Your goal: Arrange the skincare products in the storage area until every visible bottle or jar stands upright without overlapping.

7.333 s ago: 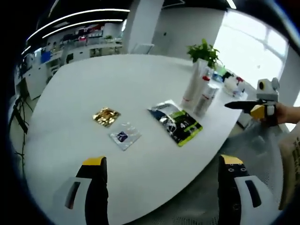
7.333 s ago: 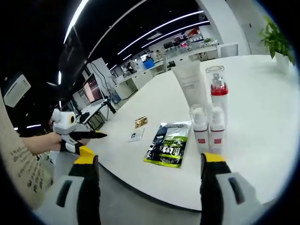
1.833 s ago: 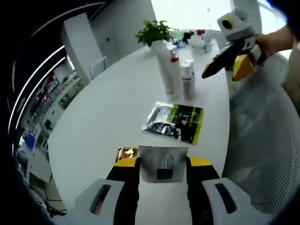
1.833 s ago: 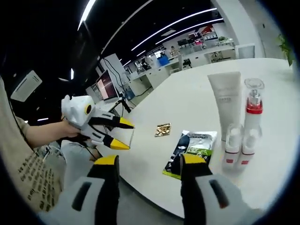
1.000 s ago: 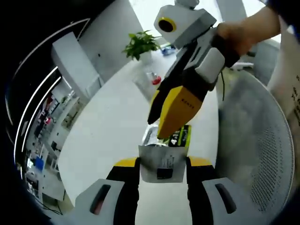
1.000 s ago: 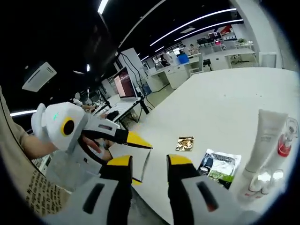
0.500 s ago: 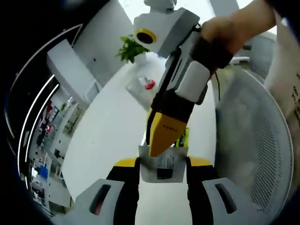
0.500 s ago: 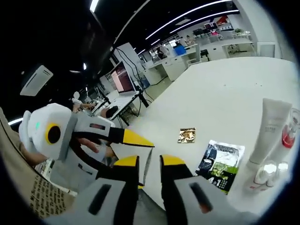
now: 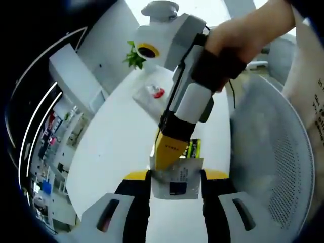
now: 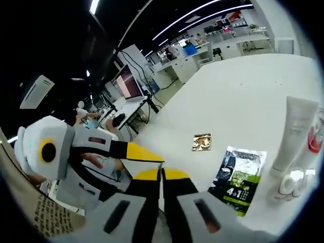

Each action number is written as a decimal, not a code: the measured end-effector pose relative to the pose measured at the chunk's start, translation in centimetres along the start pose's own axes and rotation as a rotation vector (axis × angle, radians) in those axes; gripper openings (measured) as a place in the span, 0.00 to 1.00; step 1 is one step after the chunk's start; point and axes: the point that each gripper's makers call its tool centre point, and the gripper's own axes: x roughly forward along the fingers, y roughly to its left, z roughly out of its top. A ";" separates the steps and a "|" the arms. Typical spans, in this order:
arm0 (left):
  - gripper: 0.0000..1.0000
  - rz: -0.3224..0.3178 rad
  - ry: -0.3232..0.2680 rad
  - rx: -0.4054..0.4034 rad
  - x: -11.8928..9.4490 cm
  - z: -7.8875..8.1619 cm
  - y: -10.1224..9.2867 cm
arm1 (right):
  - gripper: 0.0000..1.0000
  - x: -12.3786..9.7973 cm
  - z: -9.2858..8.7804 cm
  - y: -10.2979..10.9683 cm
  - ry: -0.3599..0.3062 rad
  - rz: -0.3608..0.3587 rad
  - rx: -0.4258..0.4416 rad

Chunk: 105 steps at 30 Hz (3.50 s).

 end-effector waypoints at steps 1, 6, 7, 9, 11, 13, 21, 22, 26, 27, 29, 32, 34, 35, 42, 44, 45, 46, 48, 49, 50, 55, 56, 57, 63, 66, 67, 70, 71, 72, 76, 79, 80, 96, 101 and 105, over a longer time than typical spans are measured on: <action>0.36 -0.001 -0.002 -0.002 0.0 0.0 0.0 | 0.01 -0.1 0.0 -0.1 -0.003 0.001 0.016; 0.37 -0.009 -0.017 -0.028 0.1 0.2 -0.1 | 0.01 -0.3 -0.1 -0.2 -0.015 -0.002 0.039; 0.37 -0.012 -0.028 -0.051 0.1 0.4 -0.1 | 0.01 -0.3 0.0 -0.2 -0.017 -0.003 0.037; 0.38 -0.015 -0.052 -0.085 0.0 0.6 0.0 | 0.01 -0.4 0.1 -0.3 -0.025 -0.003 0.036; 0.38 -0.016 -0.070 -0.126 -0.1 0.7 0.2 | 0.01 -0.5 0.1 -0.5 -0.027 -0.009 0.031; 0.40 -0.016 -0.078 -0.147 -0.2 0.6 0.4 | 0.01 -0.7 0.0 -0.8 -0.033 -0.014 0.042; 0.49 -0.038 -0.245 -0.526 -1.4 0.7 1.2 | 0.01 -1.8 1.3 -1.2 -0.101 0.004 0.093; 0.50 -0.037 -0.268 -0.571 -1.6 0.7 1.3 | 0.01 -1.9 1.5 -1.2 -0.110 0.009 0.098; 0.53 -0.057 -0.350 -0.754 -2.0 0.5 1.6 | 0.01 -2.1 2.4 -0.9 -0.154 0.045 0.149; 0.54 -0.063 -0.368 -0.795 -2.1 0.2 1.7 | 0.01 -2.1 2.5 -0.8 -0.162 0.054 0.162; 0.54 -0.073 -0.394 -0.862 -2.2 -0.3 1.7 | 0.01 -2.1 2.7 -0.6 -0.170 0.064 0.175; 0.52 -0.093 -0.430 -0.936 -2.4 -0.4 1.4 | 0.01 -2.1 2.8 -0.1 -0.180 0.081 0.194; 0.51 -0.106 -0.458 -1.007 -2.4 -0.5 1.3 | 0.01 -2.0 2.9 0.2 -0.185 0.090 0.206; 0.50 -0.117 -0.472 -1.040 -2.4 -0.8 1.3 | 0.01 -2.0 2.9 0.2 -0.187 0.094 0.210; 0.34 -0.193 -0.545 -1.189 -2.8 -0.5 0.3 | 0.01 -1.9 3.1 0.8 -0.206 0.120 0.251; 0.31 -0.228 -0.554 -1.219 -2.7 -0.8 0.1 | 0.01 -1.8 3.2 0.9 -0.214 0.128 0.266; 0.30 -0.233 -0.558 -1.229 -2.6 -0.9 0.1 | 0.01 -1.8 3.2 1.0 -0.217 0.131 0.272; 0.29 -0.234 -0.565 -1.239 -2.6 -1.0 0.1 | 0.01 -1.8 3.2 1.1 -0.219 0.135 0.276; 0.27 -0.240 -0.585 -1.266 -2.8 -0.8 0.2 | 0.01 -1.8 3.2 1.2 -0.225 0.143 0.291; 0.26 -0.243 -0.593 -1.277 -2.8 -0.7 0.2 | 0.01 -1.8 3.2 1.2 -0.227 0.146 0.298; 0.25 -0.245 -0.604 -1.288 -2.9 -0.7 0.3 | 0.01 -1.8 3.2 1.2 -0.229 0.147 0.301; 0.16 -0.248 -0.623 -1.306 -3.1 -0.5 0.4 | 0.01 -1.8 3.1 1.1 -0.232 0.150 0.314; 0.15 -0.246 -0.624 -1.304 -3.2 -0.6 0.5 | 0.01 -1.8 3.0 1.0 -0.232 0.150 0.318; 0.14 -0.246 -0.624 -1.304 -3.2 -0.6 0.5 | 0.01 -1.8 3.0 1.0 -0.231 0.149 0.318; 0.08 -0.240 -0.632 -1.323 -3.3 -0.9 0.7 | 0.01 -1.5 2.8 0.7 -0.225 0.140 0.314; 0.07 -0.236 -0.627 -1.334 -3.2 -1.2 0.7 | 0.01 -1.3 2.6 0.6 -0.217 0.130 0.300; 0.06 -0.235 -0.625 -1.337 -3.2 -1.3 0.7 | 0.01 -1.3 2.6 0.6 -0.216 0.128 0.298; 0.05 -0.227 -0.608 -1.347 -3.1 -1.8 0.7 | 0.01 -0.9 2.3 0.6 -0.201 0.113 0.274; 0.05 -0.224 -0.602 -1.352 -3.1 -2.0 0.7 | 0.01 -0.8 2.2 0.5 -0.196 0.107 0.263; 0.04 -0.216 -0.589 -1.356 -2.9 -2.3 0.7 | 0.01 -0.7 2.1 0.5 -0.194 0.105 0.260; 0.02 -0.202 -0.530 -1.361 -2.3 -3.0 0.6 | 0.01 -0.1 1.6 0.2 -0.169 0.084 0.224; 0.00 -0.184 -0.494 -1.355 -1.9 -3.5 0.6 | 0.01 0.3 1.2 -0.1 -0.149 0.063 0.194; 0.00 -0.177 -0.487 -1.356 -1.8 -3.6 0.6 | 0.01 0.5 1.1 -0.4 -0.143 0.056 0.185; 0.00 -0.148 -0.340 -1.422 1.0 -6.6 0.1 | 0.02 3.2 -2.0 -3.8 -0.020 -0.084 0.068; 0.00 -0.147 -0.310 -1.444 1.7 -7.5 -0.2 | 0.02 4.2 -2.9 -4.7 0.020 -0.122 0.013; 0.00 -0.145 -0.261 -1.446 2.7 -8.5 -0.6 | 0.02 5.0 -4.1 -5.5 0.059 -0.153 -0.032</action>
